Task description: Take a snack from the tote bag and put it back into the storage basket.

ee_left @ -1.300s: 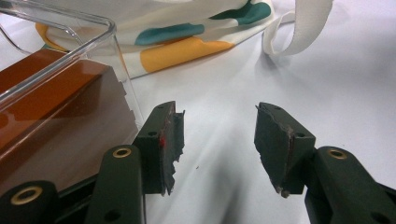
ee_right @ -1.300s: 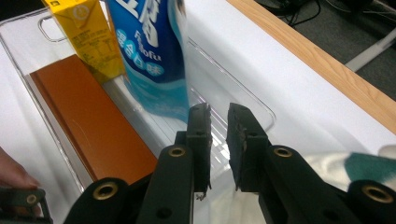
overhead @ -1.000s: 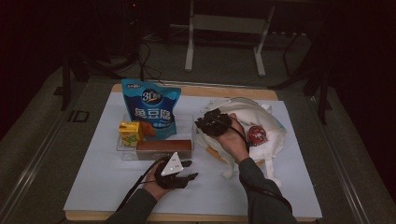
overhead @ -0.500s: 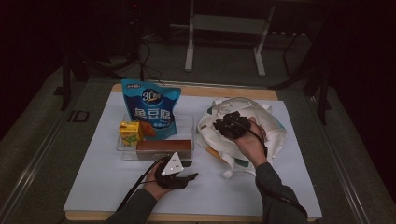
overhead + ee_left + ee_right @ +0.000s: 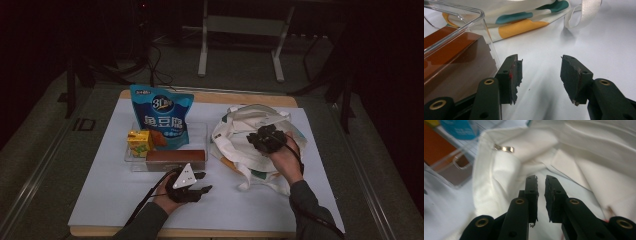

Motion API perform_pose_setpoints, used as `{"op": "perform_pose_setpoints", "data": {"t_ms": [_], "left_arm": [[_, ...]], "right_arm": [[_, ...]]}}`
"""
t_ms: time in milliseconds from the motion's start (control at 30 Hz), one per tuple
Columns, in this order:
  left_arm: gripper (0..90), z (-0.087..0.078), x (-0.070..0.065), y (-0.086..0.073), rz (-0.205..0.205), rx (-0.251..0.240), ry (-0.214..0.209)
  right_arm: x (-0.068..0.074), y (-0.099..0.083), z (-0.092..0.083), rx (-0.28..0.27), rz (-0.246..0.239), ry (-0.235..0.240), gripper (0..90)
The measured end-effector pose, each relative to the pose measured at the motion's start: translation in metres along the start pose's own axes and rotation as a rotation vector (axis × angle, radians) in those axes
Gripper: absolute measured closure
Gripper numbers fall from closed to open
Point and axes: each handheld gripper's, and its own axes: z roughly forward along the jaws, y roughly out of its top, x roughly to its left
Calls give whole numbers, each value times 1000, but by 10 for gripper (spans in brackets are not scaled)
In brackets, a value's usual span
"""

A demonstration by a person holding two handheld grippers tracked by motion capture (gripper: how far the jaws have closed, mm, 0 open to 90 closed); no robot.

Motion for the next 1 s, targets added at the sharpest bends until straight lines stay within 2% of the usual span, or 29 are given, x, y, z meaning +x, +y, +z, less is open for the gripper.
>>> {"op": "perform_pose_setpoints", "data": {"t_ms": [500,733,1000], "left_arm": [[488,0,0,0,-5,-5,1],[487,0,0,0,-5,-4,1],[488,0,0,0,-3,-4,1]], "right_arm": [[-26,-27,-13,18,88,-39,818],[-34,-37,-17,39,95,-61,897],[-41,-50,-21,54,113,-82,899]]}}
